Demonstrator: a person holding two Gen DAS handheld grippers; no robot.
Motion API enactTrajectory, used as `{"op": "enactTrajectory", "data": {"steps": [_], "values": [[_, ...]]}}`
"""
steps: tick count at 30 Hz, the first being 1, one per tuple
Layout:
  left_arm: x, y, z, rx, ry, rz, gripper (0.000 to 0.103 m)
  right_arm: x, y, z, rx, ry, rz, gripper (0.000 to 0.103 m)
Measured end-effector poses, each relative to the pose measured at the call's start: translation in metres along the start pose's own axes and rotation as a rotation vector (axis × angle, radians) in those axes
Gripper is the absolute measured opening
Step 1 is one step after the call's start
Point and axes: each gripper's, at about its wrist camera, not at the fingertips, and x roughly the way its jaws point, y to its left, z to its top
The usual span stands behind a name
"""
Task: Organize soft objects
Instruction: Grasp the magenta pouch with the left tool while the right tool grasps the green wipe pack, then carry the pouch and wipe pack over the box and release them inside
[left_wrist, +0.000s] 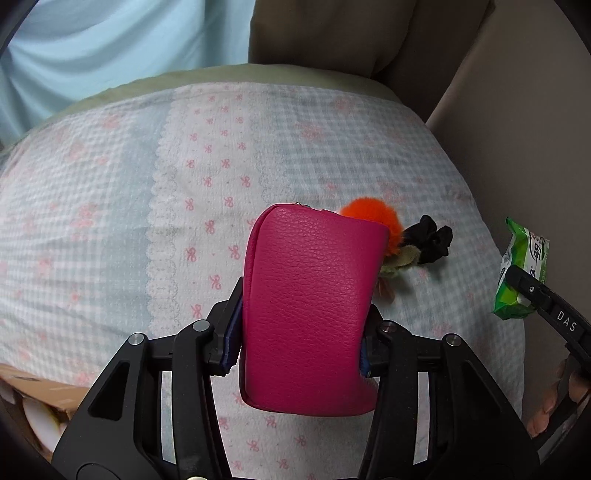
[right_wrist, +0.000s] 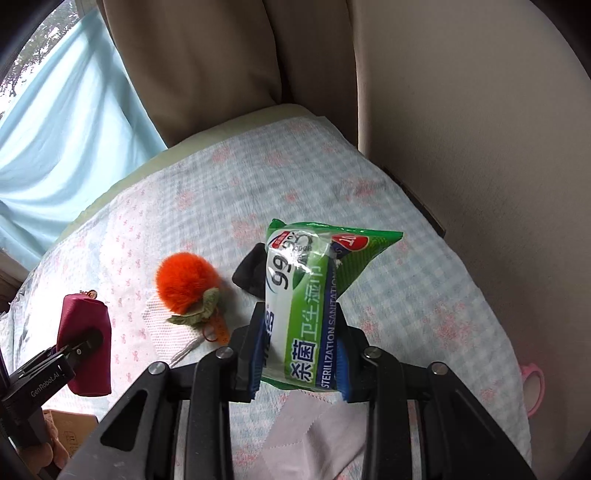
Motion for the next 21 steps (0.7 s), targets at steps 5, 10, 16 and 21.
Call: {"op": "enactTrajectory", "data": {"steps": [5,10,16,21], "values": [[-0.071,-0.005,0.001,-0.003,-0.066,-0.017,0.043,-0.069,0.019,0.002,-0.023,-0.058,0.029,0.029],[-0.145,0.0,-0.011,-0.008,-0.099,-0.035,0.043,-0.138,0.048,-0.006,-0.081,-0.1,0.04,0.029],[-0.228,0.016,-0.036,0.002,-0.122,-0.038,0.043,-0.212,0.093,-0.03,-0.176,-0.114,0.07,0.029],[-0.284,0.047,-0.065,-0.016,-0.141,-0.004,0.044,-0.255,0.14,-0.058,-0.239,-0.119,0.137,0.029]]}}
